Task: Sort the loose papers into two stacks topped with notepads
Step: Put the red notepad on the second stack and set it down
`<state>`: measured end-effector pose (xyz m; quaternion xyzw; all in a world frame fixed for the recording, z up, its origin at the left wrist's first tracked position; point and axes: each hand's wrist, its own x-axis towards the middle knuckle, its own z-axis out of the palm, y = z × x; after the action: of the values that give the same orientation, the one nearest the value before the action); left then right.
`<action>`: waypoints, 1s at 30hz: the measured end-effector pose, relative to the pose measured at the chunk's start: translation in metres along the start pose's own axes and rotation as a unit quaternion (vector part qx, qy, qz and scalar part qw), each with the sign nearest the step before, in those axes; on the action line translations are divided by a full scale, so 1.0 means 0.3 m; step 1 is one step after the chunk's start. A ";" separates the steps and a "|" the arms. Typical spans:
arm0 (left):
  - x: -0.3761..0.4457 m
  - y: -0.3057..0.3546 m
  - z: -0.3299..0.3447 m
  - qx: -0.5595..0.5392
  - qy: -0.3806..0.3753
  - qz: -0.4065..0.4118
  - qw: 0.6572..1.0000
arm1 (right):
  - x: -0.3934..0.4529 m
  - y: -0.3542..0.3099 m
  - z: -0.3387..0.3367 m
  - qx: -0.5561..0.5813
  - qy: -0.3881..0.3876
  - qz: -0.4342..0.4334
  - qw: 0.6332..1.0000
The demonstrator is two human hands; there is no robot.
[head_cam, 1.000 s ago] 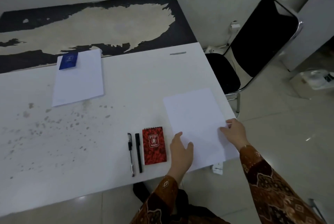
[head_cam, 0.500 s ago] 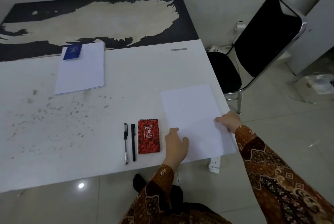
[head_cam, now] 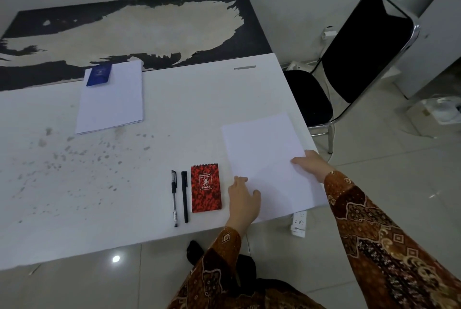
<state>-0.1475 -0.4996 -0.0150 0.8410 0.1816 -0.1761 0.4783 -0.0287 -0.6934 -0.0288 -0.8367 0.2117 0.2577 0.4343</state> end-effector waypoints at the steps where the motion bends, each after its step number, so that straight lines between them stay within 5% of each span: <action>1: 0.002 -0.004 0.002 -0.003 0.001 0.001 1.000 | -0.012 -0.003 -0.002 -0.007 -0.009 -0.020 1.000; 10: 0.009 -0.026 -0.002 0.010 -0.005 0.031 0.999 | -0.174 -0.003 0.072 -0.151 0.087 -0.186 0.967; 15: -0.010 -0.114 -0.143 0.149 0.053 0.133 0.978 | -0.191 0.054 0.040 0.040 0.030 -0.169 0.984; 21: 0.002 -0.257 -0.344 0.441 0.016 0.149 0.885 | -0.209 0.200 0.003 0.190 -0.067 -0.102 0.974; 30: 0.045 -0.259 -0.435 0.449 -0.041 0.196 0.870 | -0.264 0.302 0.012 0.216 -0.140 -0.096 0.961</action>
<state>-0.1565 -0.3474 -0.0163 0.9754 -0.1060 -0.1758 0.0805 -0.1434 -0.7284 -0.0378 -0.6947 0.1183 0.2780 0.6528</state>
